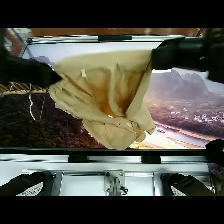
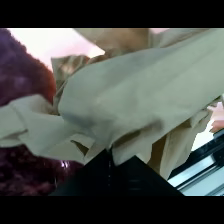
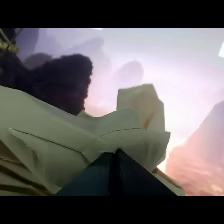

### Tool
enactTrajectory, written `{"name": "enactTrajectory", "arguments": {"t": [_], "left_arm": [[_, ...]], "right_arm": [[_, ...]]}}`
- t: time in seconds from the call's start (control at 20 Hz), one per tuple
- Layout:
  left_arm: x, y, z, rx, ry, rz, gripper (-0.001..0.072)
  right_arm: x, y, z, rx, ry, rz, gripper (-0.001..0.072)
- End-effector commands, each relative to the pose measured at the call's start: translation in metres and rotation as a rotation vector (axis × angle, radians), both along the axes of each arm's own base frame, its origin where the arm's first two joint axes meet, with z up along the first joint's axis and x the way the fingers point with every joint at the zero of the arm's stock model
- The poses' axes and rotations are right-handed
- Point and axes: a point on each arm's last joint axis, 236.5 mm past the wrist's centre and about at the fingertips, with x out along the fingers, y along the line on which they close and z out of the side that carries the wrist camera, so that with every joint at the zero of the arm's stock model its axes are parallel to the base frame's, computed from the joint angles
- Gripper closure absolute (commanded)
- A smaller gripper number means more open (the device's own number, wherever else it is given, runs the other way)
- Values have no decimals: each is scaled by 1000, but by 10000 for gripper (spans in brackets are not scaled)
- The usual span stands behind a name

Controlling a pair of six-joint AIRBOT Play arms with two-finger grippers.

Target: Fold the shirts.

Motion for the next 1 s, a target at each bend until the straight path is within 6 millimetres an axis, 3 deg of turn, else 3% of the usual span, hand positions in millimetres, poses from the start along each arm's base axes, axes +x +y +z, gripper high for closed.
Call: {"name": "enactTrajectory", "arguments": {"t": [0.0,0.1,0.2,0.25,0.3,0.4,0.45,0.5,0.6,0.7,0.8,0.95], "left_arm": [[-4,3,-81,100,242,-4,651],[-4,3,-113,128,326,-3,650],[2,2,-117,124,323,11,644],[8,5,-113,125,290,28,605],[15,13,-109,138,257,51,518],[24,38,-99,197,204,105,107],[27,52,-91,231,177,135,58],[30,67,-82,268,146,159,59],[38,109,-55,368,55,251,59],[40,175,-32,537,-7,374,59],[30,239,-37,600,73,525,59],[16,302,-75,476,208,717,25]], "right_arm": [[4,27,-50,-53,146,36,651],[16,34,-67,-88,158,35,651],[23,37,-77,-100,176,33,651],[24,37,-79,-103,179,32,651],[24,37,-80,-104,181,32,651],[23,36,-81,-107,189,33,650],[22,36,-82,-109,193,33,651],[22,36,-82,-109,196,33,651],[19,37,-84,-105,209,38,651],[15,35,-88,-113,233,35,650],[11,33,-92,-121,259,30,650],[5,30,-98,-133,297,23,650]]}}
